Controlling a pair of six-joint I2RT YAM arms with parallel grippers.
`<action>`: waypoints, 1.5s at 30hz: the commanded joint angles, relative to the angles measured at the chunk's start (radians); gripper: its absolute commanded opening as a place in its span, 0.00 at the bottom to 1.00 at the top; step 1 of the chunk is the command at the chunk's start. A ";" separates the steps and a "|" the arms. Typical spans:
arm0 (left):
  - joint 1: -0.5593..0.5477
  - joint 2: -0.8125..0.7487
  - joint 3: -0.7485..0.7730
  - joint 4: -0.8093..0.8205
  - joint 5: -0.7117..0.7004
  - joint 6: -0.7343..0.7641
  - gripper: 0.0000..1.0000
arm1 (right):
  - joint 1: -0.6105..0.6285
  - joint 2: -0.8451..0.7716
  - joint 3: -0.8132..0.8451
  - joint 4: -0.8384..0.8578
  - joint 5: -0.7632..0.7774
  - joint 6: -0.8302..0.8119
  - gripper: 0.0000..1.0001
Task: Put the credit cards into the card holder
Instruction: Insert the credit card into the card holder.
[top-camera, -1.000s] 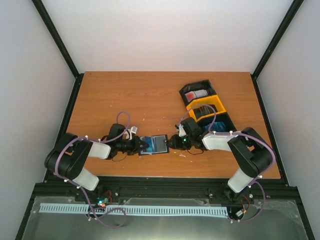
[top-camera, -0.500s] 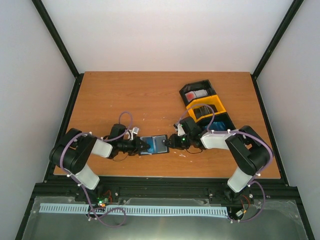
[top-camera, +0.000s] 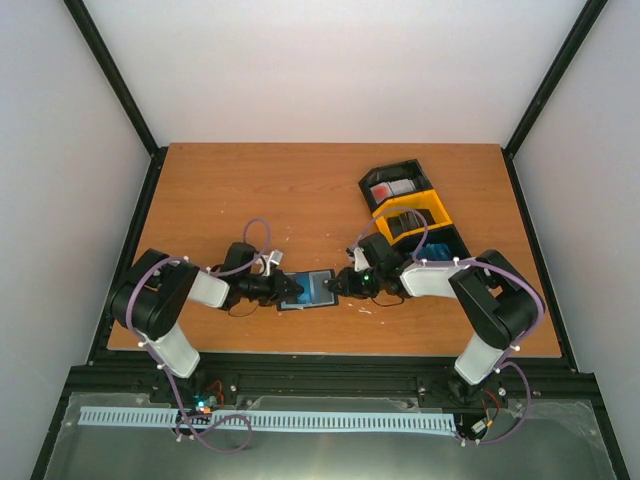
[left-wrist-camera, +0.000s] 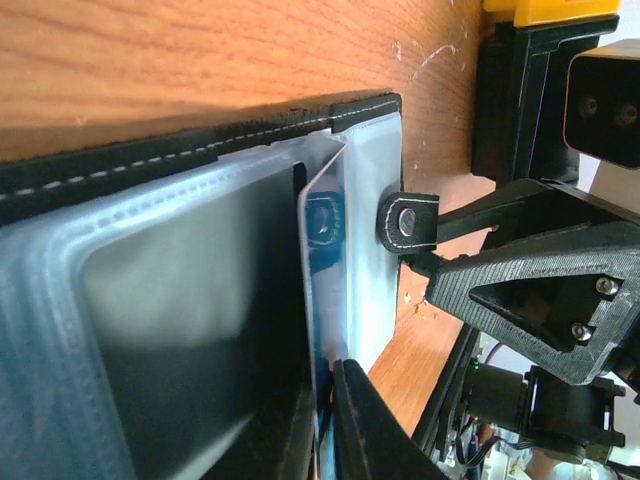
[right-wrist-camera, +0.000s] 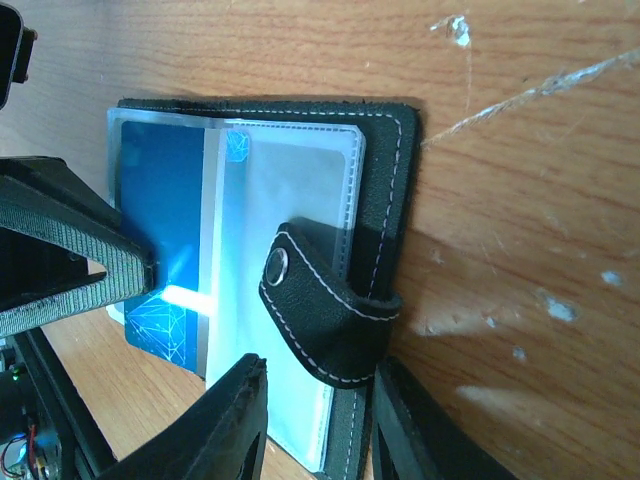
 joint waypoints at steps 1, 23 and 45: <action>-0.010 0.019 0.023 -0.069 -0.012 0.039 0.11 | 0.019 0.037 0.003 -0.045 0.021 -0.003 0.30; -0.082 -0.110 0.223 -0.677 -0.281 0.097 0.61 | 0.022 -0.042 -0.065 0.027 -0.013 -0.015 0.46; -0.200 -0.002 0.372 -0.788 -0.370 0.173 0.75 | 0.032 -0.056 -0.084 0.015 0.015 -0.026 0.45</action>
